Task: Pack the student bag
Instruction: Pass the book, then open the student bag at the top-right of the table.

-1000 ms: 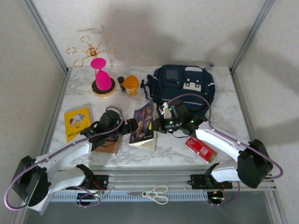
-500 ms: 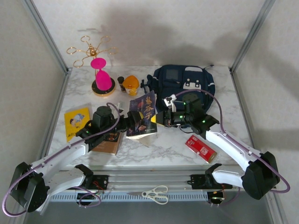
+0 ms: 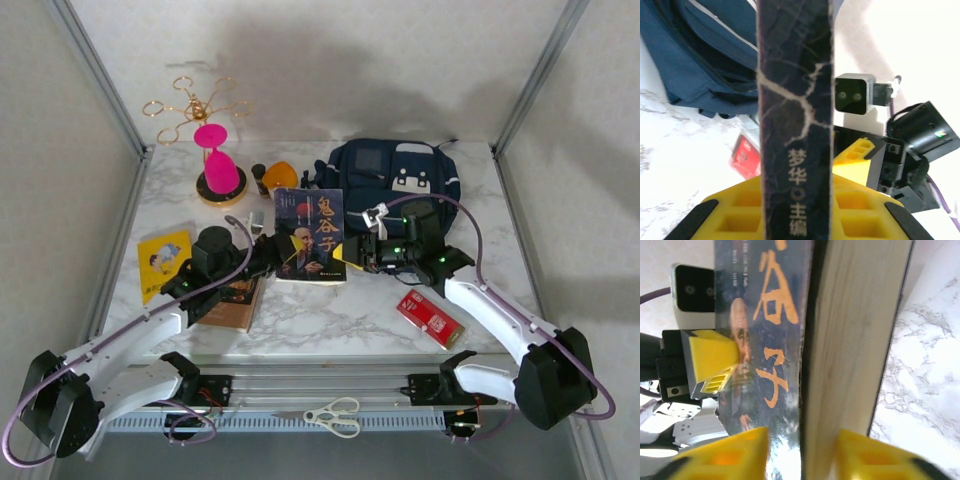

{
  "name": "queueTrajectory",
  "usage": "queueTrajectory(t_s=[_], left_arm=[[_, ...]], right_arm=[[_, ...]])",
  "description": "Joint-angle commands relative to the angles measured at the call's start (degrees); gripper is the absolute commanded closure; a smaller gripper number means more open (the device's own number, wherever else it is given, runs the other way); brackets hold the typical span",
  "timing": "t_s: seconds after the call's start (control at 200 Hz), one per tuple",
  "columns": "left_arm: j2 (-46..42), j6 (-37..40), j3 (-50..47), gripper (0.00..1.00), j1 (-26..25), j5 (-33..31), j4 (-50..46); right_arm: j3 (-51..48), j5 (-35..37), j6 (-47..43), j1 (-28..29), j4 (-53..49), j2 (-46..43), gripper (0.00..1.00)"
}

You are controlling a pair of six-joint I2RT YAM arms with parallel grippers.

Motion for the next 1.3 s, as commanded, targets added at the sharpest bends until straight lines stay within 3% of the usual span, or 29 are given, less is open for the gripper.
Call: queueTrajectory(t_s=[0.0,0.055,0.11,0.31,0.436,0.501,0.596,0.836,0.901,1.011,1.167,1.297], left_arm=[[1.07,-2.28,2.74,1.0,-1.44,3.44,10.29],[1.97,-3.48,3.2,1.0,-2.23,3.36,13.25],[3.34,-4.41,4.03,1.0,-3.45,3.53,16.1],[8.32,-4.72,7.27,1.0,-6.39,2.06,21.09],[9.92,-2.46,8.54,1.0,-6.49,-0.29,16.26],[10.4,0.1,9.36,1.0,-6.57,-1.47,12.59],[11.42,4.91,12.21,1.0,-7.13,-4.08,4.59],[14.82,6.71,14.51,1.0,-7.8,-2.79,3.43],[15.96,7.99,15.72,1.0,-7.89,-2.45,2.1],[17.93,13.79,19.6,0.76,-7.98,-2.98,-3.48],[23.85,32.72,28.01,0.45,-8.06,-5.79,-15.81],[33.02,47.43,37.42,0.38,-8.99,-6.75,-27.22]], right_arm=[[-1.41,-1.58,-0.45,-3.28,0.11,-4.03,0.33],[-2.96,-3.1,1.37,-4.84,1.67,-4.95,0.14],[-3.48,-4.04,2.14,-5.04,2.71,-4.97,0.02],[-5.36,-8.71,8.01,-5.13,9.72,-5.19,0.01],[-5.23,-9.56,9.78,-6.15,12.83,-8.21,0.02],[-4.62,-9.31,8.25,-8.1,10.59,-9.75,0.1],[-4.73,-8.89,6.03,-10.19,7.15,-10.5,0.29],[-3.64,-7.94,3.0,-11.99,4.1,-9.0,0.79],[-2.58,-7.18,1.72,-13.25,2.11,-9.0,0.87],[0.11,-4.51,-1.53,-16.13,-3.27,-9.8,0.97],[4.8,0.0,-6.35,-22.67,-13.65,-9.63,1.0],[6.91,6.5,-9.2,-30.45,-20.27,-8.95,1.0]])
